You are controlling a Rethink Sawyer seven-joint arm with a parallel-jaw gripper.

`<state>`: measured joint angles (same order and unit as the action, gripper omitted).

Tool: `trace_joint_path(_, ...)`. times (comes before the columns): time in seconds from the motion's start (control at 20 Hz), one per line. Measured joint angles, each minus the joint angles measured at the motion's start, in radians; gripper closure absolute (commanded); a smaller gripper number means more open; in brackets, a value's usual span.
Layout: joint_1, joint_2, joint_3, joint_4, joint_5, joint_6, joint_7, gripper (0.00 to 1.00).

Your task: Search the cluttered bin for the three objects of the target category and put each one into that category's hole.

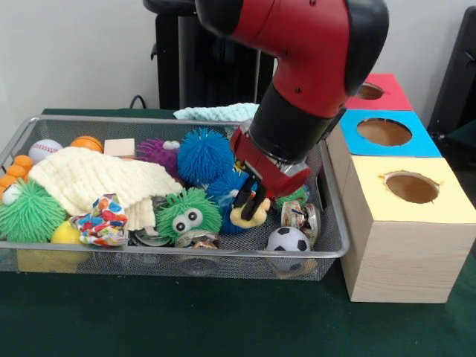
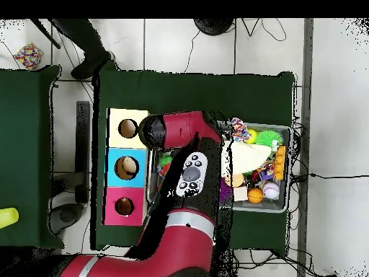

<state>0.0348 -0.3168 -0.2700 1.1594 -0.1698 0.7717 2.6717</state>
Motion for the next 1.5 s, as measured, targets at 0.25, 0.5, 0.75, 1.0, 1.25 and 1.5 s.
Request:
trace_joint_path(0.25,-0.002,-0.06,0.005,0.018,0.019,0.001,0.0,1.0)
trace_joint_path(0.5,-0.003,-0.106,0.008,0.038,0.043,0.001,0.0,1.0)
trace_joint_path(0.75,-0.003,-0.153,0.009,0.058,0.067,0.004,0.0,1.0)
trace_joint_path(1.0,0.0,-0.182,0.009,0.063,0.082,0.026,0.0,1.0)
trace_joint_path(1.25,0.01,-0.222,0.008,0.086,0.101,0.073,0.0,1.0)
trace_joint_path(1.5,0.034,-0.269,0.008,0.141,0.143,0.094,0.0,1.0)
